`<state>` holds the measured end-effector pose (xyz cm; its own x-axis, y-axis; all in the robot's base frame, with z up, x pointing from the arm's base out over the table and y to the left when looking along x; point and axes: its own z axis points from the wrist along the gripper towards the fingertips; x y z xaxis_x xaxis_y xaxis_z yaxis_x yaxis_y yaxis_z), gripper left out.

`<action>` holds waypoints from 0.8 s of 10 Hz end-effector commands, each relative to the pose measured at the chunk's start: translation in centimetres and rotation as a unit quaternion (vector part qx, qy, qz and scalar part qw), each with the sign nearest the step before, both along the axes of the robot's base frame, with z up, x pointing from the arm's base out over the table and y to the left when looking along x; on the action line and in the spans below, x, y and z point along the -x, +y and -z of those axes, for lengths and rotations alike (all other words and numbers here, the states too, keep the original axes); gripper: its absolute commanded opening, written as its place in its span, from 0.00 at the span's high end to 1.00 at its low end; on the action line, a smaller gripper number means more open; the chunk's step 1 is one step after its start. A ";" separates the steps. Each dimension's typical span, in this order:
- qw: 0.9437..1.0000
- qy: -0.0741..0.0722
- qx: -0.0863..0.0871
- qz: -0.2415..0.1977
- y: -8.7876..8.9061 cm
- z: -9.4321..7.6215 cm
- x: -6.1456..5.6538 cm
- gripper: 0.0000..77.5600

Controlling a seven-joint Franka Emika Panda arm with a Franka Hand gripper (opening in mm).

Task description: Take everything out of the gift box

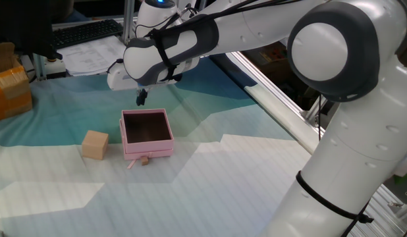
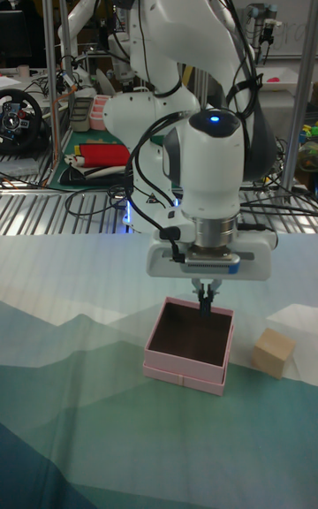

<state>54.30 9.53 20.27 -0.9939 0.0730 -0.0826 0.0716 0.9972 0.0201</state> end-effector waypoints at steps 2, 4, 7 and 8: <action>0.999 0.001 -0.007 0.046 7.2 0.7 2.2 0.98; 0.999 0.003 -0.006 0.042 7.0 -0.2 2.4 0.98; 0.999 0.005 -0.005 0.039 6.8 -0.6 2.5 0.98; 0.999 0.005 -0.005 0.039 6.8 -0.6 2.5 0.98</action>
